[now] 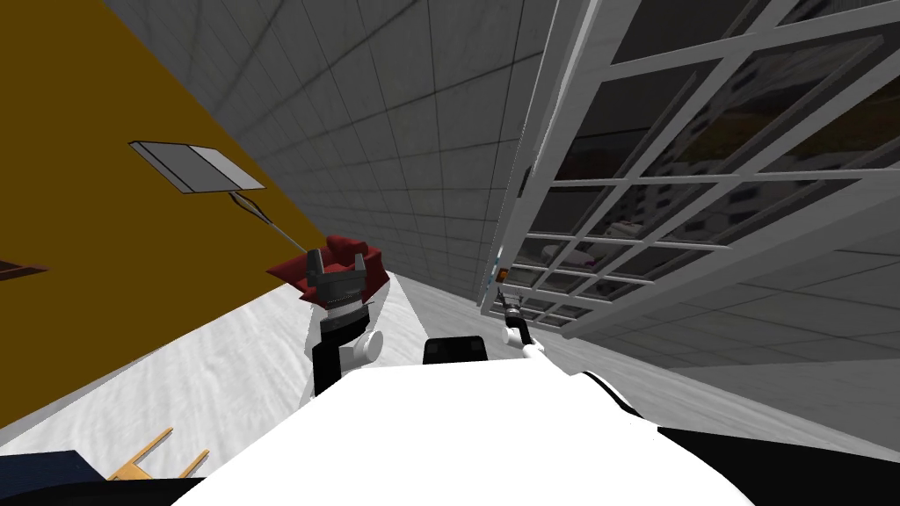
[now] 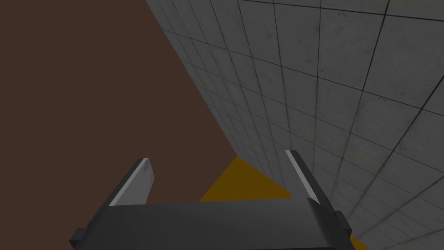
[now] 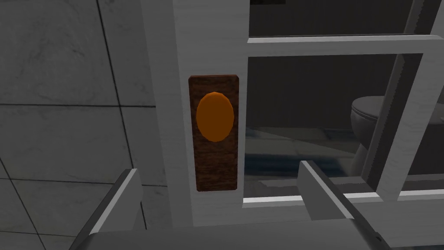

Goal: Pull the door open

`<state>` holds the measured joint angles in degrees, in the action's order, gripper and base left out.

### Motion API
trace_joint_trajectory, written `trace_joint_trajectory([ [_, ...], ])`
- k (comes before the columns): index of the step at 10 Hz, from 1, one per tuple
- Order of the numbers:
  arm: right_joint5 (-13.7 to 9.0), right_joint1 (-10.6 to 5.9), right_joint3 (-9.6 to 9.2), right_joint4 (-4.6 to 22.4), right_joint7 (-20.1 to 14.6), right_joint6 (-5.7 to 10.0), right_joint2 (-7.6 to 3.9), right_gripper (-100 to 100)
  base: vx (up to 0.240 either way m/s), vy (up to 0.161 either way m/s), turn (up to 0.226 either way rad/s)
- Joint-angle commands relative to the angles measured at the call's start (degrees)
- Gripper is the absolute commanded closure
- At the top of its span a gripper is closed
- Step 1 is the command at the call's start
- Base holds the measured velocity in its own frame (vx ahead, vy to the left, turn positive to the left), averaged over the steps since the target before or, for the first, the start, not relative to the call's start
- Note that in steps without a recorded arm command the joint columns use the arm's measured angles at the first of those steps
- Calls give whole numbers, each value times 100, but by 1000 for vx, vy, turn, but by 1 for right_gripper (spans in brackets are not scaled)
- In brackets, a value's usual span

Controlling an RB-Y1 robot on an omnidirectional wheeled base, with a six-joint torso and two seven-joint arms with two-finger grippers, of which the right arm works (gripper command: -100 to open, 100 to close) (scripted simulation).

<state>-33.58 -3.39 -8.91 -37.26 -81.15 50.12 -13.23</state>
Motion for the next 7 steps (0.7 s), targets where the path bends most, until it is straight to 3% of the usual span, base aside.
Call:
trace_joint_trajectory([
  [1,-30,56,33,-9,-95,22,-95,-100,188,-3,64],
  [2,-50,88,55,17,-168,49,-165,-100,207,-8,110],
  [4,-50,88,55,17,-168,49,-165,-100,100,8,14],
  [7,-114,191,122,101,-400,134,-389,-100,150,-19,104],
])
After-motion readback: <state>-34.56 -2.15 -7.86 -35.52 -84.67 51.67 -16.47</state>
